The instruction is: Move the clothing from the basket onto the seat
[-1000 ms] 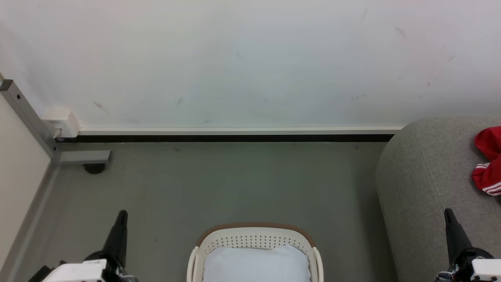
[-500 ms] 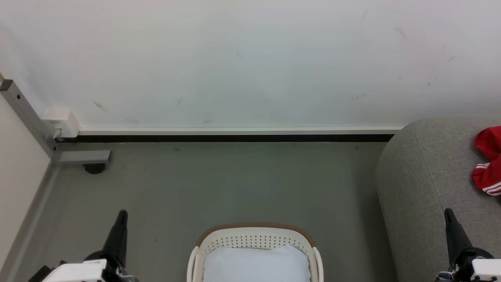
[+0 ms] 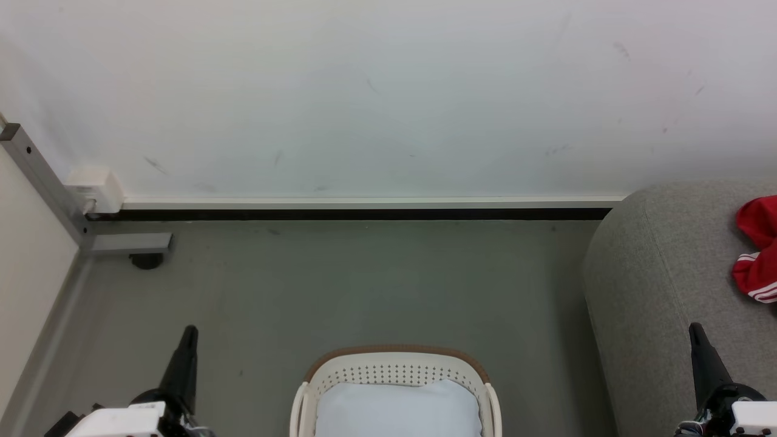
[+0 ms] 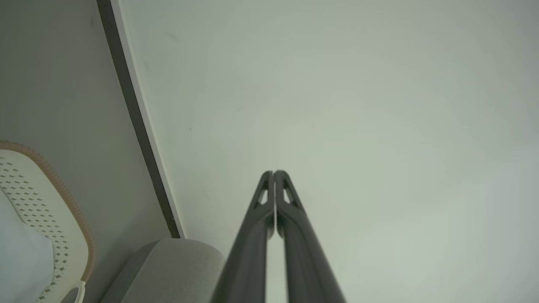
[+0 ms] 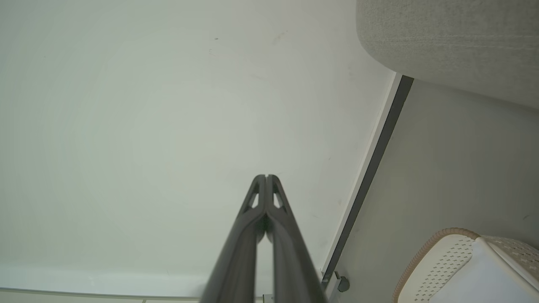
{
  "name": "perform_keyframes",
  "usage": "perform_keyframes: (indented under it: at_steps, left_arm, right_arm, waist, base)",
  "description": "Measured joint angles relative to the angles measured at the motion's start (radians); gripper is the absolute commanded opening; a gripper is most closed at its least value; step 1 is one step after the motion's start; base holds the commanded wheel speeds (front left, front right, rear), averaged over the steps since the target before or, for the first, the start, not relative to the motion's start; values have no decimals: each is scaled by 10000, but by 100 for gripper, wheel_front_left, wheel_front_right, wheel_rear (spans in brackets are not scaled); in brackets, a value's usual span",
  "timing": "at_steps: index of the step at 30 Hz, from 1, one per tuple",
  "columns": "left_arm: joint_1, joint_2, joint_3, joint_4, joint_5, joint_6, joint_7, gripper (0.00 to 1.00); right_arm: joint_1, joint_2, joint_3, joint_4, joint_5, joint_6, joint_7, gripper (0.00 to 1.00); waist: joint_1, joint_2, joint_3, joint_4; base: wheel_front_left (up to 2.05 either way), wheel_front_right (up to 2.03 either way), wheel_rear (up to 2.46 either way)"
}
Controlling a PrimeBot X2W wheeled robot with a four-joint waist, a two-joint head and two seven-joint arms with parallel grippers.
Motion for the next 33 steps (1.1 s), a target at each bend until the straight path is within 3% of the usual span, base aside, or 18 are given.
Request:
perform_keyframes:
  at_steps: [33]
  left_arm:
    - [0, 0, 0, 0, 0, 0, 0, 0]
  right_arm:
    - [0, 2, -4, 0, 0, 2, 0, 0]
  waist:
    - [0, 0, 0, 0]
  base:
    - [0, 0, 0]
